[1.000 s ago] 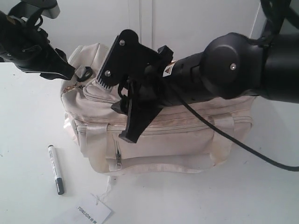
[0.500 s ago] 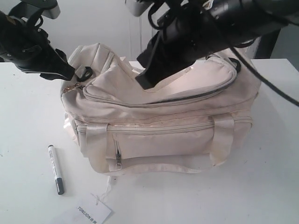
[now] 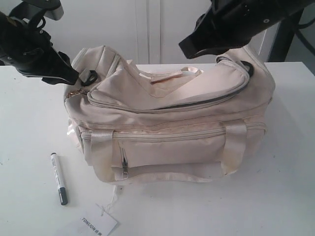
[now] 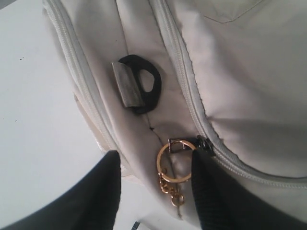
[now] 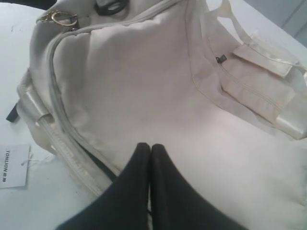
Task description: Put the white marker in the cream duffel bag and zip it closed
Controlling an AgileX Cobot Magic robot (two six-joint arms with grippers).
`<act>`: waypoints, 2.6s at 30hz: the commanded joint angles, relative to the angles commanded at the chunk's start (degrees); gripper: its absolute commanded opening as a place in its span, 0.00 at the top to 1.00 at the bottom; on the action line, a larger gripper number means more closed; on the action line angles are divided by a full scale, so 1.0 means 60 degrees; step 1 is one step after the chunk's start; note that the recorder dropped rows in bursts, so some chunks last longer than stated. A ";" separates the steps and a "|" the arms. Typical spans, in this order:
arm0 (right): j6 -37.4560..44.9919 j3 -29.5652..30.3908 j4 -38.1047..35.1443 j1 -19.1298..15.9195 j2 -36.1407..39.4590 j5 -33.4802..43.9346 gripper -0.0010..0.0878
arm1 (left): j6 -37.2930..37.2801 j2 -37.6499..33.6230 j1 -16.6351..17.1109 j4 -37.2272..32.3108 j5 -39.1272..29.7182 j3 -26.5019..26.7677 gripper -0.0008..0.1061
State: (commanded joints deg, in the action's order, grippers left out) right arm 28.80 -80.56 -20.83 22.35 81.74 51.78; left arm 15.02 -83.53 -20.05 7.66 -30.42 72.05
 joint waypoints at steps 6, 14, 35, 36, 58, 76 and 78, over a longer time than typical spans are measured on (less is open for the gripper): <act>-0.0103 0.0000 0.0000 -0.0015 0.0000 -0.0042 0.99 | 0.1962 0.0045 0.0000 0.1434 -0.0148 0.0000 0.52; -0.0103 0.0000 0.0000 -0.0015 0.0000 -0.0062 0.99 | 0.6130 0.0045 0.0000 0.4377 -0.1164 0.0000 0.52; -0.0103 0.0000 0.0005 -0.0015 0.0000 -0.0140 0.99 | 1.2680 0.0026 0.0000 0.3434 -0.0849 -0.0451 0.52; -0.0103 0.0000 0.0005 -0.0015 0.0000 -0.0140 0.99 | 1.2934 0.0026 0.0000 0.3434 -0.0725 -0.0539 0.52; -0.0103 0.0000 0.0005 -0.0015 0.0000 -0.0160 0.99 | 1.4830 -0.0191 -0.0017 0.3831 -0.0196 -0.0913 0.52; -0.0103 0.0000 0.0005 -0.0015 0.0000 -0.0218 0.99 | 1.5295 -0.0521 -0.0017 0.5711 0.0567 -0.0913 0.52; -0.0103 0.0000 0.0005 -0.0015 0.0000 -0.0218 0.99 | 1.5277 -0.0521 -0.0017 0.5711 0.0488 -0.0913 0.55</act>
State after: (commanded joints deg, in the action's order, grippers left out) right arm 28.18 -80.56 -20.80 22.26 81.74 50.47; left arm 106.69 -86.66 -20.15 41.93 -27.49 66.58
